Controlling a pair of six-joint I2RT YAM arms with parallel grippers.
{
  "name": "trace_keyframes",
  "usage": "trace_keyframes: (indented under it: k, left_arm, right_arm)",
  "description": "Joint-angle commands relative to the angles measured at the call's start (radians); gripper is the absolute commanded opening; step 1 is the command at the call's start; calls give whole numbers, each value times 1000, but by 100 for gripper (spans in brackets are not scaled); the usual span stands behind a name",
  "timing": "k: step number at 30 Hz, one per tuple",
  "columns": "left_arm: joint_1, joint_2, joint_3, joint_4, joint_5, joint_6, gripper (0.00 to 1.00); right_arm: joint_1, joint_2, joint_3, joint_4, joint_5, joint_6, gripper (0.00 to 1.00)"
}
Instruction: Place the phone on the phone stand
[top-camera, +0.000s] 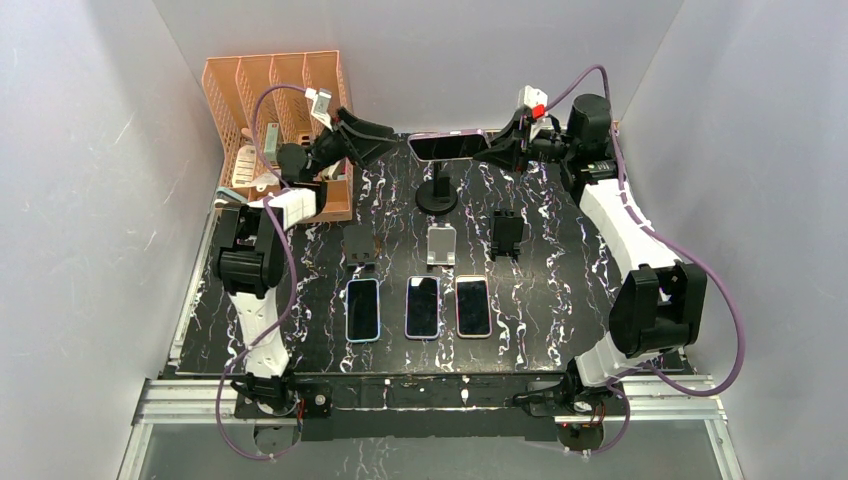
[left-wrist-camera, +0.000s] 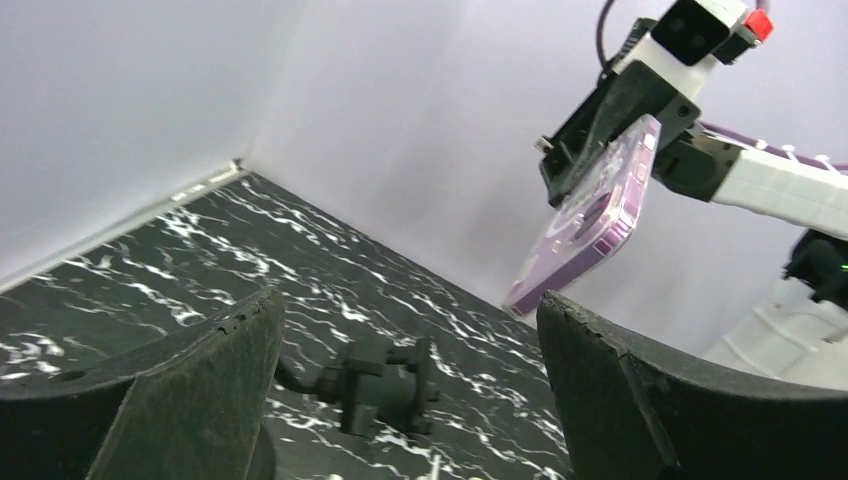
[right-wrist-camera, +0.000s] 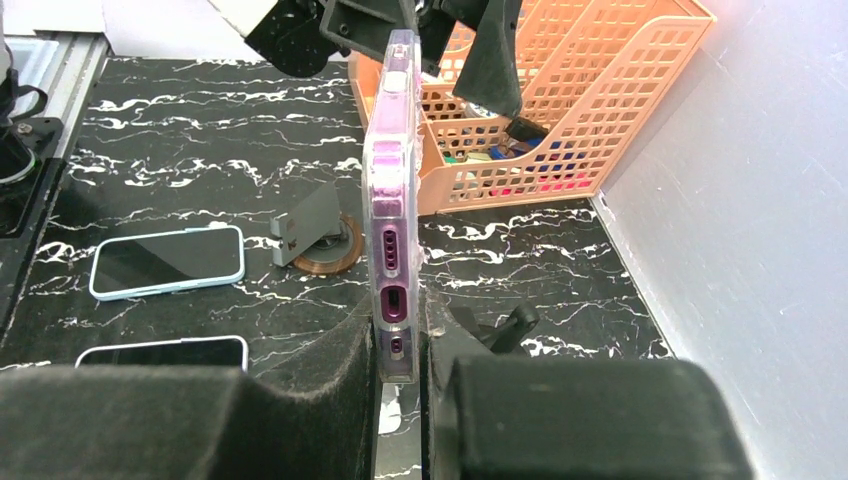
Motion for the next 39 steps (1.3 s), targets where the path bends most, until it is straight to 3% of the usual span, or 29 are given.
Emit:
trace_keyframes:
  k: [1,17,27,33,39]
  left_arm:
    - [-26,-61,21,298,70,-105,94]
    - [-139,-113,40,298,98,-86,92]
    - [-148,-75,83,297,79,-68,88]
    - [-148,-53,114,297,88,-79,65]
    - [-148,-38,111,297,127,-104,50]
  right_arm:
    - [-2,-47,-5,161,-27,67,1]
    - [-1,-9,-39,360,-35,236,1]
    - [8,13,-21,342,-98,281,1]
    - [13,35,-8,322,-104,286,1]
    - [15,51,-17,410,-99,347,1]
